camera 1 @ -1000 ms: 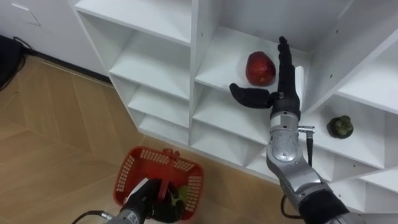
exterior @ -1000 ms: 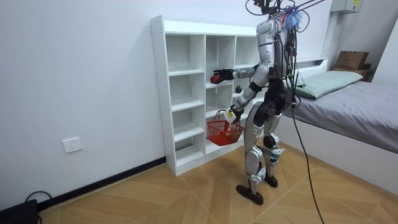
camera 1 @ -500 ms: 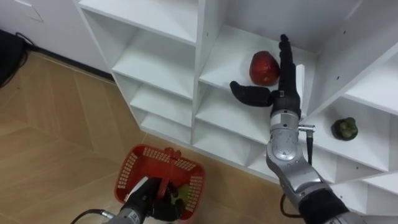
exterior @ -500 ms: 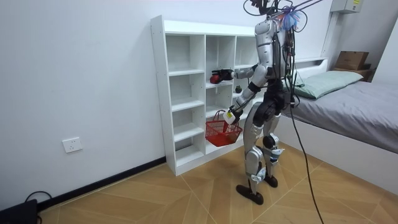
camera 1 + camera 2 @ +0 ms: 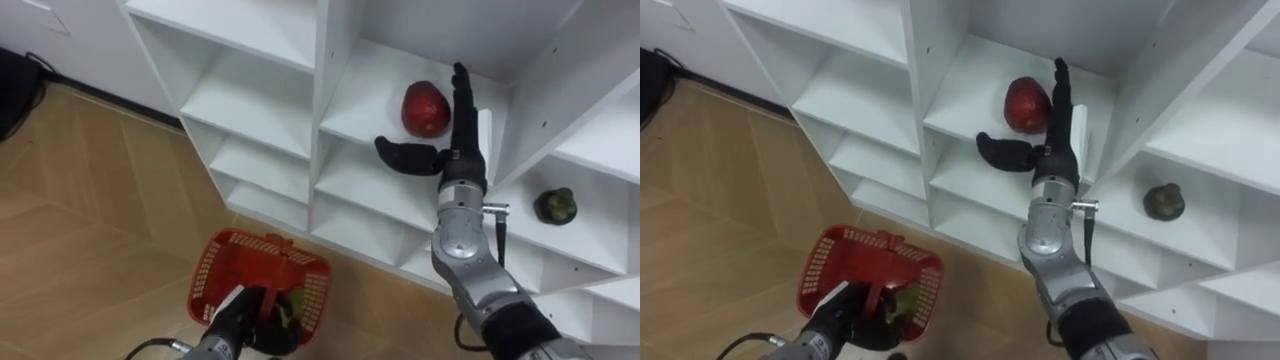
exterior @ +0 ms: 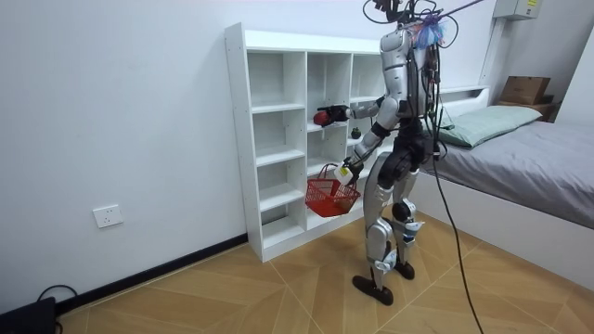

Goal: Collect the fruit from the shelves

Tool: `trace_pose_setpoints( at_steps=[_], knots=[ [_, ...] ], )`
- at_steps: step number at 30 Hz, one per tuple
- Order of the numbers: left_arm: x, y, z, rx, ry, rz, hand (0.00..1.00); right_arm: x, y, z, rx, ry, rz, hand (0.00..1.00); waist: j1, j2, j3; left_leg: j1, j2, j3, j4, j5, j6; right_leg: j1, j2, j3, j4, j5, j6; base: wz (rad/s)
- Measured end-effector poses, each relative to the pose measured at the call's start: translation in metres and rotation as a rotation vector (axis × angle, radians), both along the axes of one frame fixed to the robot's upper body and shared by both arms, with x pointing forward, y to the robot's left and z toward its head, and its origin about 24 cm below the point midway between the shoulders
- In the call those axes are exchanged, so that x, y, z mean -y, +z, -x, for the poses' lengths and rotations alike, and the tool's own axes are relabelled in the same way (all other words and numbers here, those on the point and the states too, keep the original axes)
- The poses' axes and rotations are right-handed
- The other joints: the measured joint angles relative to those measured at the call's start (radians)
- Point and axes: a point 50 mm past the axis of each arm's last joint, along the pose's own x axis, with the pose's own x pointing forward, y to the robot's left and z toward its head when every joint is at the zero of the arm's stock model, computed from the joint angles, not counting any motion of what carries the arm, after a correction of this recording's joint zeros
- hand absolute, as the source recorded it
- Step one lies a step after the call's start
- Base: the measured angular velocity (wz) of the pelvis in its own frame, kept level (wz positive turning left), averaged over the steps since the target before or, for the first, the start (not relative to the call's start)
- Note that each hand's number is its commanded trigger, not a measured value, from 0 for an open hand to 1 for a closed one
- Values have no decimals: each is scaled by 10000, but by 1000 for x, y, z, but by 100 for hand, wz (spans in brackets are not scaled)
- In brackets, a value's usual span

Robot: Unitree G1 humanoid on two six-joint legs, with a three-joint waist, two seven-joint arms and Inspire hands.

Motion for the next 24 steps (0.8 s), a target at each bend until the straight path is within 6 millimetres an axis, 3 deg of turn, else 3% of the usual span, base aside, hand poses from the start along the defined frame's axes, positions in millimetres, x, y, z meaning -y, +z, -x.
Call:
trace_pose_setpoints(
  at_steps=[14, 16, 17, 20, 24],
  knots=[
    [0, 0, 0, -82, -14, -49, 100, 5, -4, -6, -353, -123, 204, 0, 18, 16, 6, 44, -4, -41, 80, 4, 5, 70, -13, -33, 74, 1, -2, 1],
    [0, 0, 0, -84, -29, -47, 100, 6, -5, -6, -406, -146, 221, 7, 15, 18, 7, 63, -6, -67, 99, 3, 5, 122, -13, -67, 60, 1, -2, 6],
    [1, 0, -1, -71, -84, -55, 100, 7, -6, -7, -442, -177, 236, 24, 6, 23, 9, 55, -8, -97, 139, 3, 5, 148, -15, -148, 56, 1, -2, 9],
    [4, 0, -1, -77, -212, -22, 100, 9, -6, -8, -484, -268, 251, 46, 15, 42, 15, 51, -4, -100, 172, 3, 5, 172, -22, -195, 62, 1, -2, 4],
    [6, 1, -3, -29, -361, 4, 100, 17, -5, -10, -455, -725, 232, 64, 13, 81, 8, 47, 0, -100, 212, 3, 5, 216, -21, -221, 60, 3, -5, 2]
  ],
)
